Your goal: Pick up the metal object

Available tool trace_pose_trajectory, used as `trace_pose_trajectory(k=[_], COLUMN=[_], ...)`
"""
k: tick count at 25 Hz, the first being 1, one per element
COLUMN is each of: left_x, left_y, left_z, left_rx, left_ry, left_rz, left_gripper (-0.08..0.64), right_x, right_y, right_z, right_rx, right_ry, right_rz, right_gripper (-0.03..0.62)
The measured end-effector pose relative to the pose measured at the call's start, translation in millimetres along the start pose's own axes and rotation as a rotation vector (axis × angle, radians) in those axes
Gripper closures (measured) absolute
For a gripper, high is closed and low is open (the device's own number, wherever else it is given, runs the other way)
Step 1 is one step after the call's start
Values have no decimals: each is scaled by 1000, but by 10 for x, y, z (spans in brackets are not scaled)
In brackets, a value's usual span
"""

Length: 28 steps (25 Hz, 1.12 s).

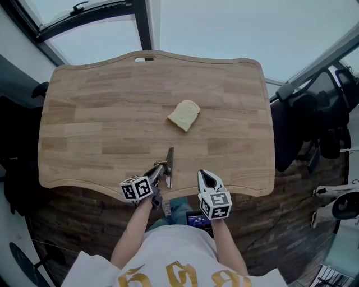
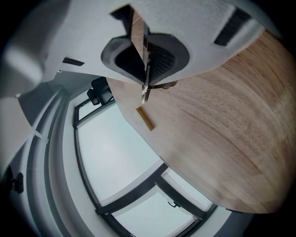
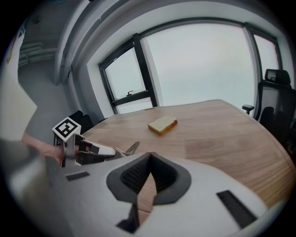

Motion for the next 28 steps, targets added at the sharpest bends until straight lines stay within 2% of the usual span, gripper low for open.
trace_pose_trajectory(k=[16,24,28], left_x=[-418,-652,-829], left_y=[-88,-159,-159], left_z=[356,632,777], left_rx=[-100,-152,-162], left_ry=[109,146,173], left_rz=[-50,-126,-210], left_gripper=[522,522,522], right_x=[138,175,246], right_y=[-199,-374,-410], right_z=[389,576,679], right_rx=[-101,-158,-184], right_ry=[72,86,91], right_rz=[59,81,84], right_gripper=[581,581,581])
Point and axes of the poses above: the fingertips, and each gripper's own axes: z backward along the fingers, x to its left, y out of its underside, the point moved 4 cm from there along z, backward along the fingers, and after that the axes turned 12 degrees about z, right-handed, at the moved point
